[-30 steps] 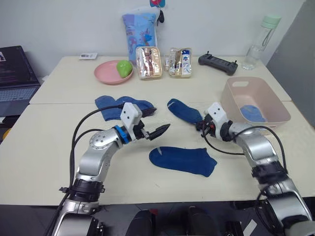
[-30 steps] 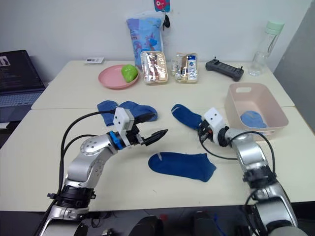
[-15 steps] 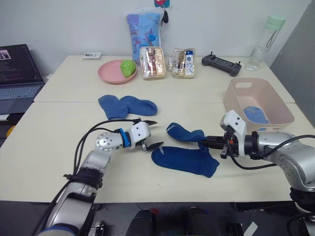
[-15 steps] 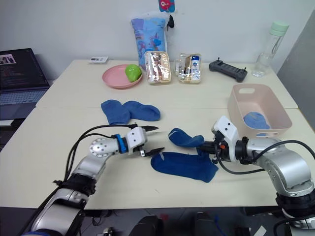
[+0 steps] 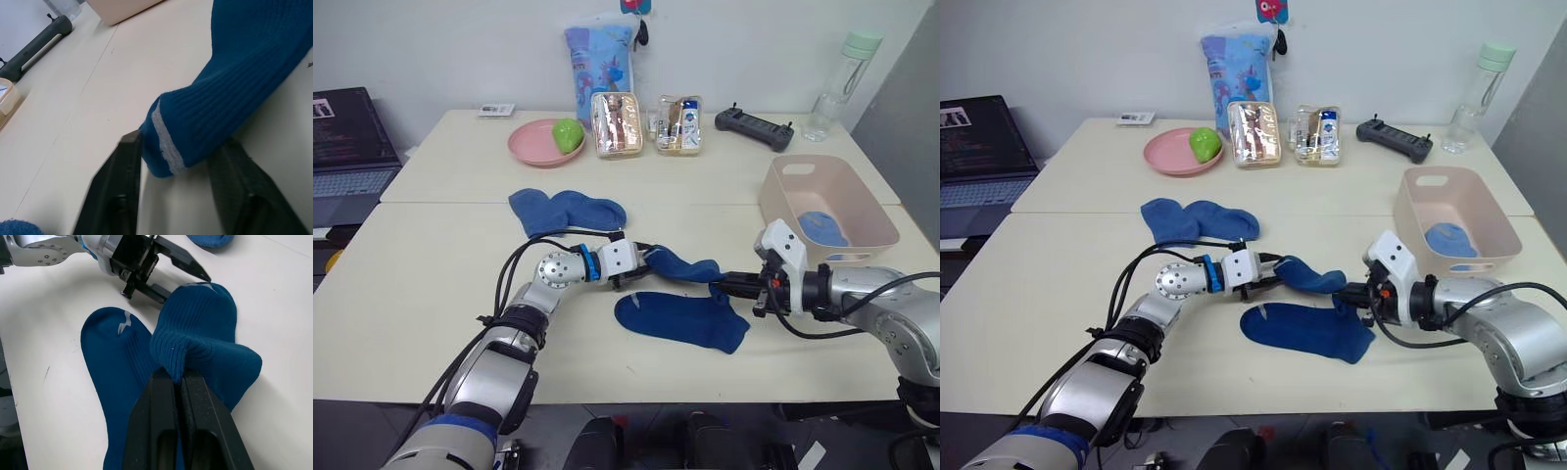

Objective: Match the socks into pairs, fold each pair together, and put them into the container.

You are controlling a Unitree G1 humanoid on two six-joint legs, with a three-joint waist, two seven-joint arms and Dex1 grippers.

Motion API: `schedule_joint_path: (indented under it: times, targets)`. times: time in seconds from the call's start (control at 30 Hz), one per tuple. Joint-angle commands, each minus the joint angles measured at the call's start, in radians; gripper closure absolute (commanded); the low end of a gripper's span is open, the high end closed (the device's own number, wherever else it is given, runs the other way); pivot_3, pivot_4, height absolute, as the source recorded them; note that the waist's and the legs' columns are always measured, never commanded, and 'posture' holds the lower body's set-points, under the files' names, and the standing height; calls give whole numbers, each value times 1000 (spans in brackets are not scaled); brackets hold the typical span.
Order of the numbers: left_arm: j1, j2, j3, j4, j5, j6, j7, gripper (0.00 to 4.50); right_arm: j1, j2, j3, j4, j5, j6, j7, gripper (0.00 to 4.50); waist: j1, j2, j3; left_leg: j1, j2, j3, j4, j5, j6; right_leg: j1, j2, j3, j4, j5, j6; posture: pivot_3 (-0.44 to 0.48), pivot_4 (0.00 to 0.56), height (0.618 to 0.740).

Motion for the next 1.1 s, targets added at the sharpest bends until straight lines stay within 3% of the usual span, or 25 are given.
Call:
schedule_joint_path:
  times: [0.03, 0.1, 0.2, 0.37, 0.5, 0.7, 0.8, 1.03, 1.1]
  targets:
    - [-19, -9, 28, -9, -26, -31, -1, 3852, 0, -14, -22, -35, 23, -17, -8, 4500, 0, 0, 0, 0, 0, 0, 0, 0, 0, 0, 0, 0, 0, 0, 0, 0, 150, 740]
    - [-19, -9, 33, -14, -35, -31, -6, 4468, 0, -15, -17, -31, 22, -25, -11, 4500, 0, 0, 0, 0, 0, 0, 0, 0, 0, 0, 0, 0, 0, 0, 0, 0, 150, 740]
    - [-22, 7, 33, -38, -20, -36, 11, 4468, 2, -21, 17, 15, -46, -126, -18, 4500, -1, 0, 0, 0, 0, 0, 0, 0, 0, 0, 0, 0, 0, 0, 0, 0, 150, 740]
    - [-13, 27, 84, -121, -55, 29, 62, 4468, -18, -67, 110, 180, -289, -474, -21, 4500, -1, 0, 0, 0, 0, 1, 0, 0, 0, 0, 1, 0, 0, 0, 0, 0, 150, 740]
    - [53, 72, 82, -235, -52, 67, 23, 4468, -25, -95, 174, 274, -414, -682, 24, 4500, -4, 0, 0, 0, 0, 1, 0, 0, 0, -1, 1, 1, 0, 0, 0, 0, 150, 740]
    - [212, 82, 59, -420, -28, 154, 27, 4468, -6, -33, 244, 391, -478, -852, 66, 4500, -6, 0, 0, 2, 1, 1, 0, 0, 0, 0, 1, 2, 1, 0, 0, 0, 150, 740]
    - [254, 76, 55, -477, -26, 193, 35, 4500, 15, -33, 212, 375, -438, -813, 109, 3756, 2, 0, 0, 1, 1, 1, 1, 0, 0, 0, 1, 1, 1, 0, 0, 0, 150, 740]
    - [273, 93, 72, -557, -68, 277, 4, 4500, 108, -129, 125, 265, -423, -829, 166, 1305, 3, 0, 0, 1, 0, 1, 1, 0, 0, 0, 0, 1, 0, 0, 0, 0, 150, 740]
    - [270, 97, 77, -579, -92, 314, -17, 4500, 151, -151, 99, 210, -412, -830, 179, 1305, 3, 0, 0, 1, 0, 1, 1, 0, 0, 0, 0, 1, 1, 0, 0, 0, 150, 740]
